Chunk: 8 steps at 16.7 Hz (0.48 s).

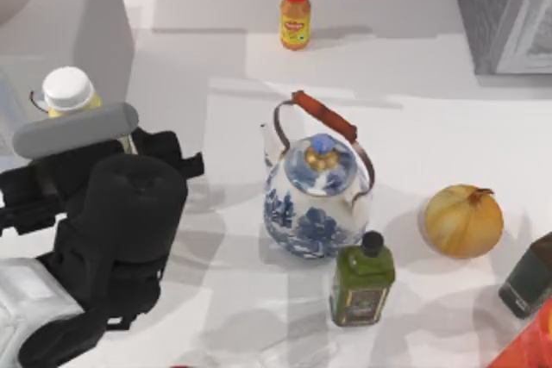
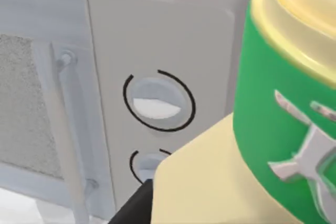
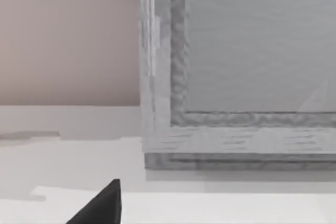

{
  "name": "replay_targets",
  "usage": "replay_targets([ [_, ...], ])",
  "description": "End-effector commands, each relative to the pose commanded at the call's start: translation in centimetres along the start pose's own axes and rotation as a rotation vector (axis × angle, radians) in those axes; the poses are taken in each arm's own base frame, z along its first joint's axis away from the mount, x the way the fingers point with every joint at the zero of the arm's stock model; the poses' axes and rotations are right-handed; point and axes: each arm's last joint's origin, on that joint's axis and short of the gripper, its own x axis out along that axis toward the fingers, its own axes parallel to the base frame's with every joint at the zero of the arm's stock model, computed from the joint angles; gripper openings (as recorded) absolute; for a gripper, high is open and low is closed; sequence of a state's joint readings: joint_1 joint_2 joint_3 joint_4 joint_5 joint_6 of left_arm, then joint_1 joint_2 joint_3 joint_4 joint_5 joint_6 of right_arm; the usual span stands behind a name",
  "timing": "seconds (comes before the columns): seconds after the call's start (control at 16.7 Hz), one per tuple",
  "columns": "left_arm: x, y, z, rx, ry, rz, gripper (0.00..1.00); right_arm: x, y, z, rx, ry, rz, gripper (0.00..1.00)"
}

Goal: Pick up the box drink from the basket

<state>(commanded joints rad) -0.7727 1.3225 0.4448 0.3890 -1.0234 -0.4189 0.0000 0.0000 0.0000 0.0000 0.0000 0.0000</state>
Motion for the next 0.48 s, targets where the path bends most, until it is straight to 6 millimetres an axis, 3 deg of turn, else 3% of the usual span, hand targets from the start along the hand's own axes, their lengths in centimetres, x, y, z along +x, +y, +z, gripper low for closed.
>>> replay_targets([
  [0.24,0.05,0.03,-0.05,0.001,0.001,0.000,0.00,0.00,0.00,0.00,0.000,0.000,0.000,1.00],
  [0.48,0.05,0.03,-0.05,0.001,0.001,0.000,0.30,0.00,0.00,0.00,0.000,0.000,0.000,1.00],
])
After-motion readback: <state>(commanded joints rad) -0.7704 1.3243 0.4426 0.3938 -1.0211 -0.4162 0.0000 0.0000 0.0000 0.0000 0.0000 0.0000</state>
